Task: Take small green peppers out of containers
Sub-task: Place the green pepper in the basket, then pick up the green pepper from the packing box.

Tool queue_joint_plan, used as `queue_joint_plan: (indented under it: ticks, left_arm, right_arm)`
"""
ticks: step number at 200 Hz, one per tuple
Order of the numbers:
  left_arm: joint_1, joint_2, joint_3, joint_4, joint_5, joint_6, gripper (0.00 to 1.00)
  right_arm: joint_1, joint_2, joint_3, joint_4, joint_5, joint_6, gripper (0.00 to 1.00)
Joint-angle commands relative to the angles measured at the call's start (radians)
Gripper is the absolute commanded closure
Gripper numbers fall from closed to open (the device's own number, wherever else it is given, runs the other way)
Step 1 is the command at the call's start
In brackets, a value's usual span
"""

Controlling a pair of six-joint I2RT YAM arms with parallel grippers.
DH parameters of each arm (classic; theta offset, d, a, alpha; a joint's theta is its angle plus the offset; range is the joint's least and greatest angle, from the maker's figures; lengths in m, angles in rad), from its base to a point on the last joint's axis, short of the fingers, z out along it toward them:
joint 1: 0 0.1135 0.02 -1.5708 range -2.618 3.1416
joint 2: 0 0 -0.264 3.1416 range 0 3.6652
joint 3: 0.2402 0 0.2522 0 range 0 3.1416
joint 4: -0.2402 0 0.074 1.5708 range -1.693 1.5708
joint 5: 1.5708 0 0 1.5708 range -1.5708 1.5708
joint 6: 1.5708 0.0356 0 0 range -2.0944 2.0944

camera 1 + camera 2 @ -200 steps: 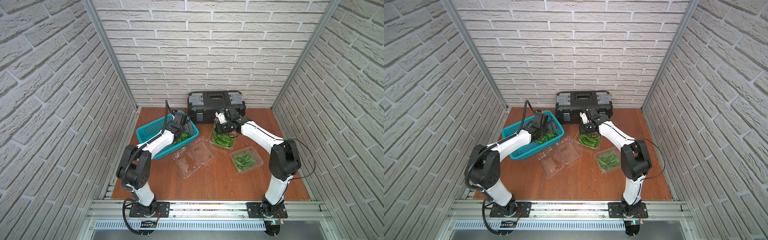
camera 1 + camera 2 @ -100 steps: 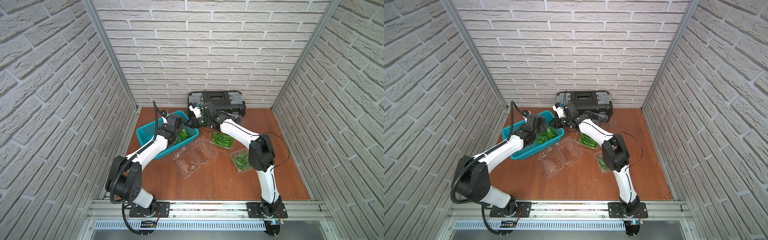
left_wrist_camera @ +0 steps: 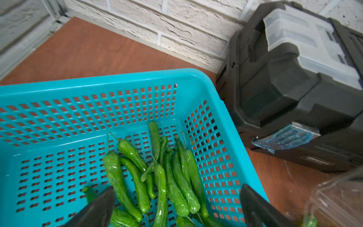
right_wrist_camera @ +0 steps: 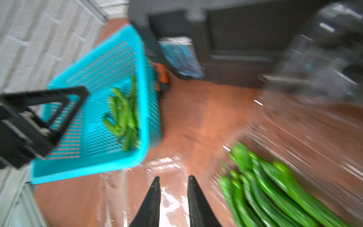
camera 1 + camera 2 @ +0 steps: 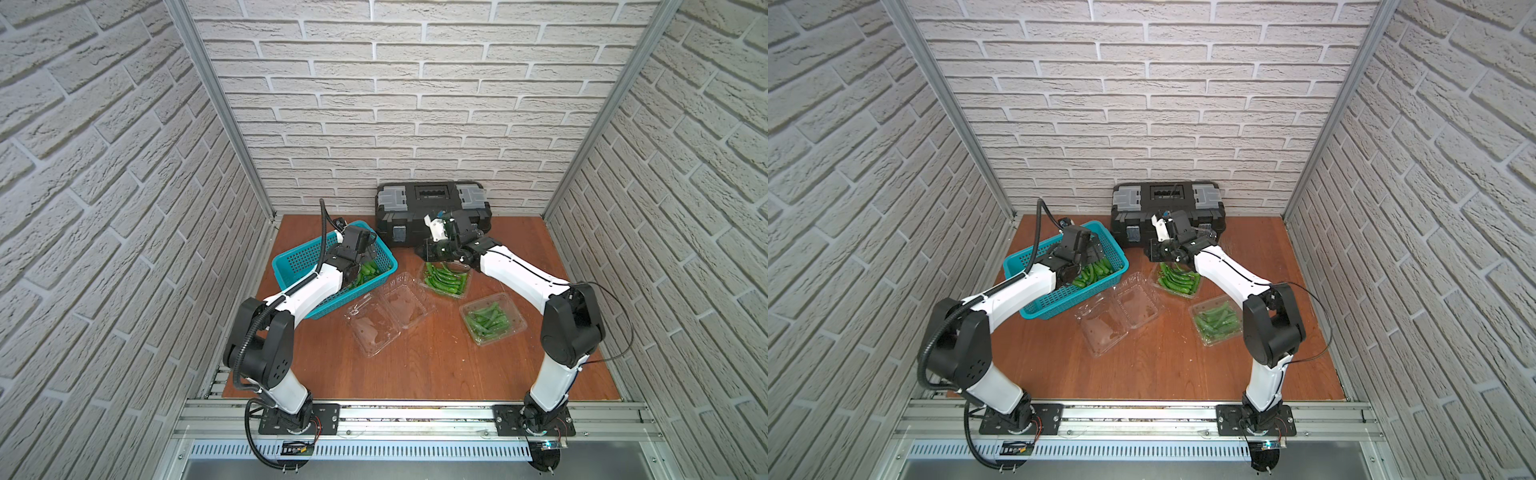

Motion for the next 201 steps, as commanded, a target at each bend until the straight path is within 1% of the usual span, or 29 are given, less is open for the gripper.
queue_joint_plan:
  ticks: [1,33,60,90,131,162,201]
  left_arm:
    - [-0.009,0.023,0.040,0.033,0.071,0.022,0.02]
    - [-0.009,0.032,0.048,0.032,0.076,0.017,0.02]
    - [-0.009,0.033,0.046,0.027,0.080,0.011,0.02]
    - [-0.008,0.030,0.044,0.021,0.080,0.011,0.02]
    - [-0.008,0.035,0.050,0.014,0.082,0.009,0.02]
    - [-0.007,0.040,0.055,0.014,0.085,0.007,0.02]
    - [-0.007,0.048,0.060,0.016,0.088,0.009,0.02]
  right_arm:
    - [-0.016,-0.006,-0.055,-0.079,0.052,-0.056,0.75]
    - [-0.022,0.056,-0.020,-0.170,0.062,-0.134,0.76]
    - [-0.022,0.111,0.016,-0.219,0.105,-0.182,0.76]
    - [-0.022,0.164,0.058,-0.257,0.107,-0.224,0.73]
    - [-0.017,0.236,0.110,-0.295,0.190,-0.274,0.69]
    - [-0.011,0.269,0.137,-0.312,0.184,-0.300,0.68]
    - [-0.005,0.277,0.124,-0.307,0.154,-0.298,0.69]
